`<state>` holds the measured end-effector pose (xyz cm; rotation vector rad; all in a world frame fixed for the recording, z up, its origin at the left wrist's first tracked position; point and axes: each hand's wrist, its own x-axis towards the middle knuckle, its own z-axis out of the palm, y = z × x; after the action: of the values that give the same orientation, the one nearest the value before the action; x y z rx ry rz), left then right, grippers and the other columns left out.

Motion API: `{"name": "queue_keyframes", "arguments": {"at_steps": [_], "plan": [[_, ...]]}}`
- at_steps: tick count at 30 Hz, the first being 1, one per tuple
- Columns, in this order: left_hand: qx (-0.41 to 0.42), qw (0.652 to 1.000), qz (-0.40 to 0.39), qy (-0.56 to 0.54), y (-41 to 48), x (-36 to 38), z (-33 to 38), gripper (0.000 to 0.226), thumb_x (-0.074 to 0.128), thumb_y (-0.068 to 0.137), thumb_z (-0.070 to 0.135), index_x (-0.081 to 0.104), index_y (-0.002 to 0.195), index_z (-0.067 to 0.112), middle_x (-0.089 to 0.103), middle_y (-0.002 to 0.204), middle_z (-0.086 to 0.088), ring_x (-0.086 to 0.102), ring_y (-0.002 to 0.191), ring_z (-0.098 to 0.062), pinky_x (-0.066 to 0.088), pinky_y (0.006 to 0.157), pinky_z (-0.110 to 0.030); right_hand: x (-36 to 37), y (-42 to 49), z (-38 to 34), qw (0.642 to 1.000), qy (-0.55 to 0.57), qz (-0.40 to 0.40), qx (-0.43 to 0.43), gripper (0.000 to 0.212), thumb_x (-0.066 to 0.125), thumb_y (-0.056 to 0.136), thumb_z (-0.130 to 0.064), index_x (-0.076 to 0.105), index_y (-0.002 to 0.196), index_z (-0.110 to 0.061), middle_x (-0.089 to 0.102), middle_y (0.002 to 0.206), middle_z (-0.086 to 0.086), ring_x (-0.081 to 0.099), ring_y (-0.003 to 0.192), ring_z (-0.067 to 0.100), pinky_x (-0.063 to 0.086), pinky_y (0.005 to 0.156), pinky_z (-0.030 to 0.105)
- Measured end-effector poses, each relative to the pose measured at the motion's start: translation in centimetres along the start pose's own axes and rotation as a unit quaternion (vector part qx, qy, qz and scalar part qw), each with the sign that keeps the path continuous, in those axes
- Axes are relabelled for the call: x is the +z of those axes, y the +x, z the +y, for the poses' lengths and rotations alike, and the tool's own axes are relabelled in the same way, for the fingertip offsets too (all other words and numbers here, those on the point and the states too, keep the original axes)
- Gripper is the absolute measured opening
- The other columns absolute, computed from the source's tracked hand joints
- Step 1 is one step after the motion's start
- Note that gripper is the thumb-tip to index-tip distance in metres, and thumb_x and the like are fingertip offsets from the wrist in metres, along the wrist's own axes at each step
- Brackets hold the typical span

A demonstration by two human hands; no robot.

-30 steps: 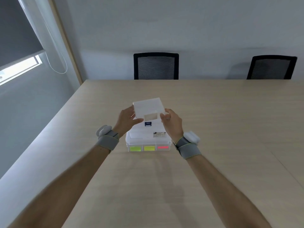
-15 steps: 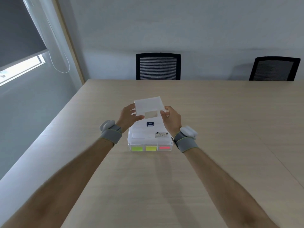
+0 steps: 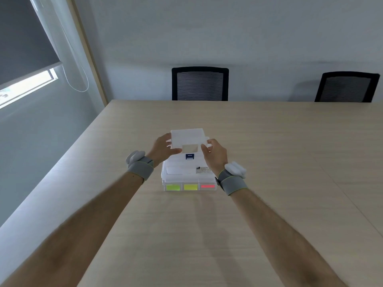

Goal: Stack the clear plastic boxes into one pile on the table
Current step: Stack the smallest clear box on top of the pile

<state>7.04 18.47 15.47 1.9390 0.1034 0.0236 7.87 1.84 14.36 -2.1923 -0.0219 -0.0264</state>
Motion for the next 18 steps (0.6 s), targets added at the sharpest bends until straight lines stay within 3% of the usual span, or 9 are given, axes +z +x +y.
{"name": "queue_keyframes", "arguments": {"at_steps": [4, 9, 14, 18], "plan": [[0.002, 1.000, -0.009, 0.007, -0.1, 0.1, -0.2, 0.065, 0.063, 0.079, -0.002, 0.034, 0.137, 0.001, 0.040, 0.144, -0.020, 0.040, 0.131, -0.038, 0.033, 0.111, -0.050, 0.1, 0.0, 0.2, 1.000, 0.000, 0.002, -0.004, 0.038, 0.047, 0.095, -0.026, 0.048, 0.126, -0.004, 0.064, 0.118, 0.020, 0.058, 0.111, 0.033, 0.045, 0.092, 0.036], [-0.020, 0.999, 0.027, 0.002, -0.1, 0.5, -0.8, 0.079, 0.066, 0.078, 0.004, 0.021, 0.142, 0.000, 0.032, 0.148, -0.019, 0.037, 0.134, -0.034, 0.032, 0.112, -0.041, -0.1, -0.1, 0.2, 1.000, 0.003, 0.013, -0.005, 0.039, 0.046, 0.095, -0.027, 0.049, 0.126, -0.005, 0.063, 0.121, 0.018, 0.058, 0.112, 0.031, 0.047, 0.095, 0.040], [0.025, 0.992, 0.111, 0.045, -0.9, 1.2, -1.8, 0.061, 0.070, 0.078, 0.016, 0.046, 0.130, -0.002, 0.057, 0.128, -0.020, 0.056, 0.114, -0.032, 0.045, 0.096, -0.031, -0.3, 0.1, 0.1, 0.999, -0.028, 0.010, -0.015, 0.043, 0.043, 0.097, -0.030, 0.045, 0.132, -0.006, 0.058, 0.128, 0.017, 0.055, 0.117, 0.031, 0.044, 0.097, 0.038], [0.048, 0.982, 0.170, 0.064, -1.3, 1.7, -2.3, 0.044, 0.065, 0.082, 0.016, 0.056, 0.121, -0.003, 0.066, 0.115, -0.021, 0.062, 0.106, -0.031, 0.044, 0.085, -0.022, -0.2, 0.1, 0.2, 0.999, -0.038, 0.001, -0.024, 0.042, 0.043, 0.097, -0.029, 0.046, 0.132, -0.006, 0.059, 0.128, 0.018, 0.055, 0.118, 0.031, 0.044, 0.100, 0.039]]}}
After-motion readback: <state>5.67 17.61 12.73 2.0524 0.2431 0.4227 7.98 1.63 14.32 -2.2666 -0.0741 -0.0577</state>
